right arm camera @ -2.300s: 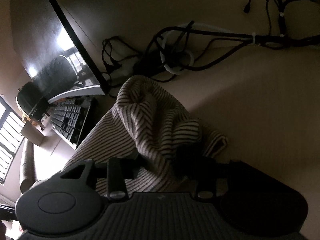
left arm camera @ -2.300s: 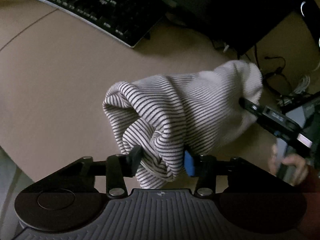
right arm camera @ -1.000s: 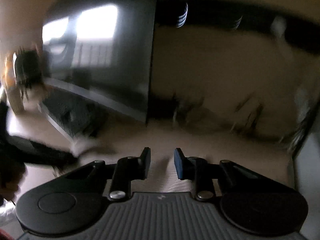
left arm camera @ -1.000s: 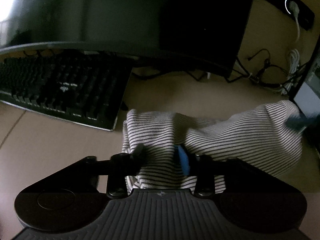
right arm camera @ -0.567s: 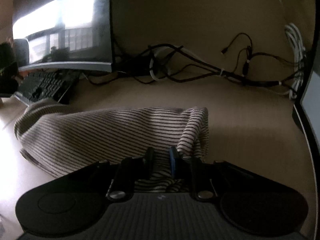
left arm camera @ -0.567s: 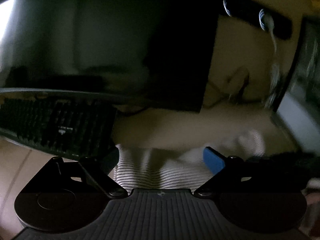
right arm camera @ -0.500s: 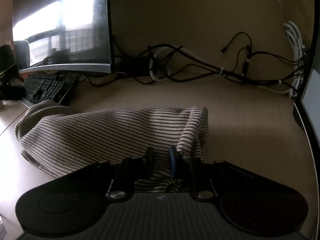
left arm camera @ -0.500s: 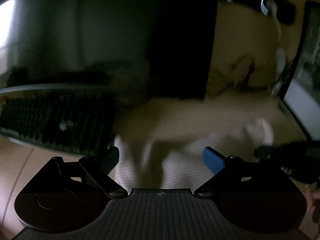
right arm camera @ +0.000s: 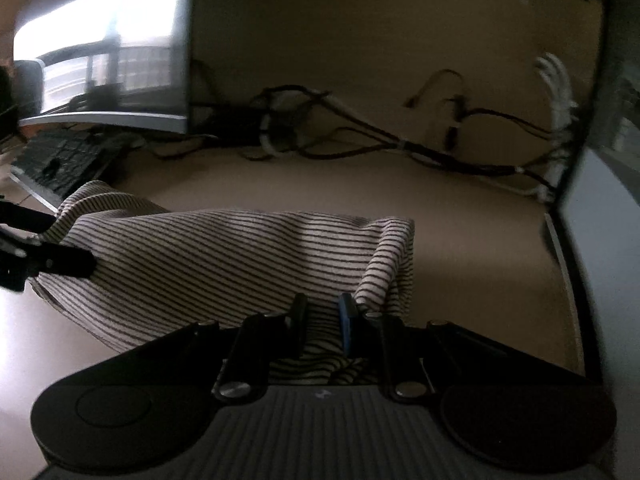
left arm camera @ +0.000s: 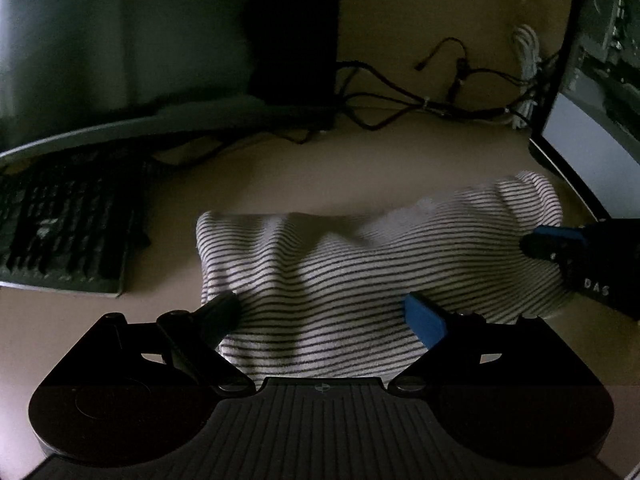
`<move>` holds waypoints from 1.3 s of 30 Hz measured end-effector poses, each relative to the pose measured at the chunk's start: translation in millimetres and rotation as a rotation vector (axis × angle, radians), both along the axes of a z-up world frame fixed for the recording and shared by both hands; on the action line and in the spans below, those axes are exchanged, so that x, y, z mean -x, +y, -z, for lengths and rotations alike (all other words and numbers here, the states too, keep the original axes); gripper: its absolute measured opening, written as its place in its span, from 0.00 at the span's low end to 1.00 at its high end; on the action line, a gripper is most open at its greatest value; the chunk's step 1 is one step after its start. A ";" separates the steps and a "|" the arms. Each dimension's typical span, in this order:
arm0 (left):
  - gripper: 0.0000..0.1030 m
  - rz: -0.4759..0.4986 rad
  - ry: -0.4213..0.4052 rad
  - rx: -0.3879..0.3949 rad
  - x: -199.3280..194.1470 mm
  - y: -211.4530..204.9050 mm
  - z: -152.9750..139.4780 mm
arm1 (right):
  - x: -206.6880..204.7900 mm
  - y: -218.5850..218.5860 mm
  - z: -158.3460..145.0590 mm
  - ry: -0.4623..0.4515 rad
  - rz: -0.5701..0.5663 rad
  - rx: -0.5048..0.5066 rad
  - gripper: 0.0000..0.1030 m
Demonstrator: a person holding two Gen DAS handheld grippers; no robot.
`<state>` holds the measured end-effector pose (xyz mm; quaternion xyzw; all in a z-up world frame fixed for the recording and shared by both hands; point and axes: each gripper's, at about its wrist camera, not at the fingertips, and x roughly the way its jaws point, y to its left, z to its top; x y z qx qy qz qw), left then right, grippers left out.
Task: Fold clothes
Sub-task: 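Lay the folded sweater flat on the desk and open both grippers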
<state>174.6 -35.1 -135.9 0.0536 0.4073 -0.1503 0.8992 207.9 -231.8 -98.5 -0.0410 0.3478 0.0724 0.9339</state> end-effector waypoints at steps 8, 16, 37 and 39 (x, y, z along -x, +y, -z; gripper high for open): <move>0.93 0.008 0.005 0.008 -4.1 -1.7 2.0 | 2.5 -2.9 1.8 -0.034 0.017 -0.004 0.17; 0.93 0.017 -0.015 0.015 2.1 -0.3 4.4 | -3.3 8.7 -0.6 -0.016 0.029 0.020 0.33; 0.94 0.103 -0.032 0.082 6.8 -4.1 17.4 | 31.1 12.3 -23.0 -0.154 -0.023 -0.005 0.64; 0.95 0.123 -0.037 0.067 4.9 -7.6 18.8 | 22.4 10.7 -12.4 -0.077 0.004 -0.017 0.64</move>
